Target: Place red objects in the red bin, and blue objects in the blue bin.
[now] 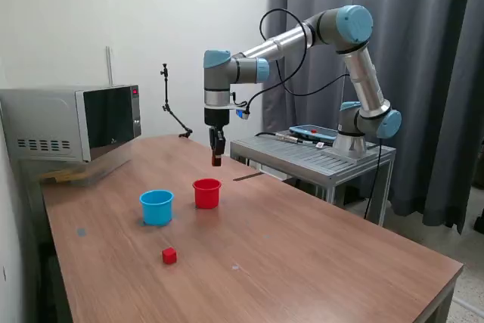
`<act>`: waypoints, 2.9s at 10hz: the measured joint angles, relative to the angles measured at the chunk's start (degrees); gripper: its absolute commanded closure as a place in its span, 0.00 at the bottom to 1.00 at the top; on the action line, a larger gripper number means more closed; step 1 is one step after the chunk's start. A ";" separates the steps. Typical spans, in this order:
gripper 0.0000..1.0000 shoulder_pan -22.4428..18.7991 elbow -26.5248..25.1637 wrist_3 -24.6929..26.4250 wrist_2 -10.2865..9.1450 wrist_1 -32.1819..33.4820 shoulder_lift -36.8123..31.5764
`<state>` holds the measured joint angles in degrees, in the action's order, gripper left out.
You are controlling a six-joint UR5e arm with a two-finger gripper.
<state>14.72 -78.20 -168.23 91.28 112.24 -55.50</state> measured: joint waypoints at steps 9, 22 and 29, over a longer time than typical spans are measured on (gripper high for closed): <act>1.00 3.14 -1.85 0.09 -0.73 1.91 0.87; 0.00 3.30 -1.21 0.19 -0.67 2.69 4.39; 0.00 2.43 0.39 0.26 -0.59 2.98 4.29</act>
<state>17.15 -77.80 -167.97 90.69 115.23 -51.21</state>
